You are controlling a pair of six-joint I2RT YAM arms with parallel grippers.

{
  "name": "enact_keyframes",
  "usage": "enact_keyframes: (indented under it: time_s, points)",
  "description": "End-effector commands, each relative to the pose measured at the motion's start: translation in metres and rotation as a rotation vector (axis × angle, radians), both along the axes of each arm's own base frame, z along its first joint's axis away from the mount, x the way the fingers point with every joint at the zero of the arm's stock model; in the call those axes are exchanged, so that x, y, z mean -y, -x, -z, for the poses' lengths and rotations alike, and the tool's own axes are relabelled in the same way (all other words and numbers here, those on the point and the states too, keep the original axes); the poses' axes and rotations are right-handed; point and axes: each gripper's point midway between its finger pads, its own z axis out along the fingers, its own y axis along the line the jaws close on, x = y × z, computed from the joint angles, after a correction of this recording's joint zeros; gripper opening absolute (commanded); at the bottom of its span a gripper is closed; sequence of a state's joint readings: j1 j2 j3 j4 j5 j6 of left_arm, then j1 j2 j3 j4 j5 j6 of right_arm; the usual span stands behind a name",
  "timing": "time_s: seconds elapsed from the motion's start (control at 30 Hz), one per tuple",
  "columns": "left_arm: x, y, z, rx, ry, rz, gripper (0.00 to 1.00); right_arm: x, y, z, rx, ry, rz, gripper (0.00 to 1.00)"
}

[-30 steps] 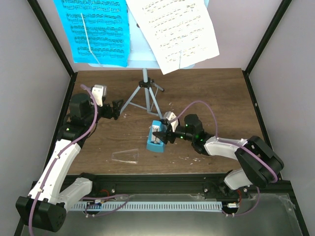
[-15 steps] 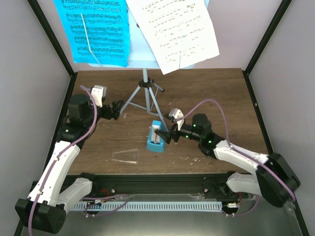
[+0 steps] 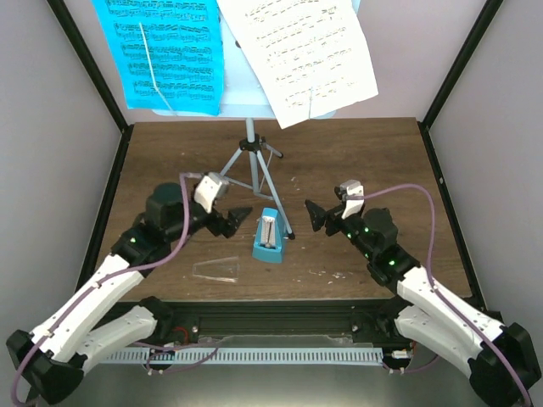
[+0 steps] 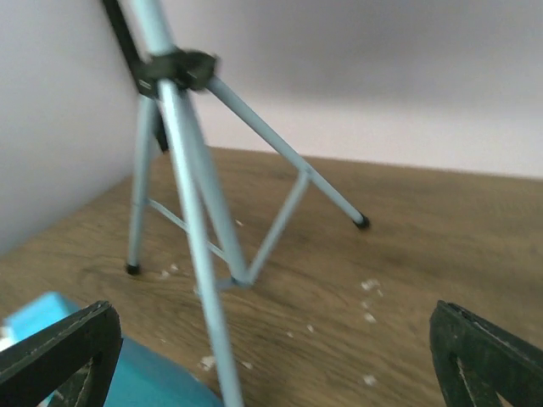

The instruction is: Pack up the instrument practice props

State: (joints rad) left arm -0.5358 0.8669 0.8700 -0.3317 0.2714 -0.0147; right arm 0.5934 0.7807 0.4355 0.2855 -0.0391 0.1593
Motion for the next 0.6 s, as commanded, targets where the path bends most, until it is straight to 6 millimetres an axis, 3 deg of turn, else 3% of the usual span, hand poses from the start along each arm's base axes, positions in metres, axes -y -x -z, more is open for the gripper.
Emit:
enact_keyframes:
  time_s: [0.0, 0.1, 0.23, 0.37, 0.57]
  points:
    - [0.034, 0.029, 0.030, -0.049, -0.007, 0.087, 0.95, 0.022, -0.019, 0.031, -0.154, -0.030, 0.148, 1.00]
    - [0.047, 0.041, 0.075, -0.124, -0.010, 0.090, 0.98, 0.018, -0.021, 0.034, -0.180, -0.049, 0.137, 1.00]
    - [0.056, 0.050, 0.109, -0.184, 0.021, 0.100, 1.00, 0.013, -0.018, 0.030, -0.180, -0.101, 0.105, 1.00]
    - [0.053, 0.040, 0.122, -0.174, 0.022, 0.045, 1.00, 0.012, -0.017, 0.033, -0.194, -0.132, 0.096, 1.00]
    - [0.061, 0.029, 0.121, -0.111, 0.053, 0.043, 1.00, 0.009, -0.017, 0.041, -0.222, -0.137, 0.088, 1.00]
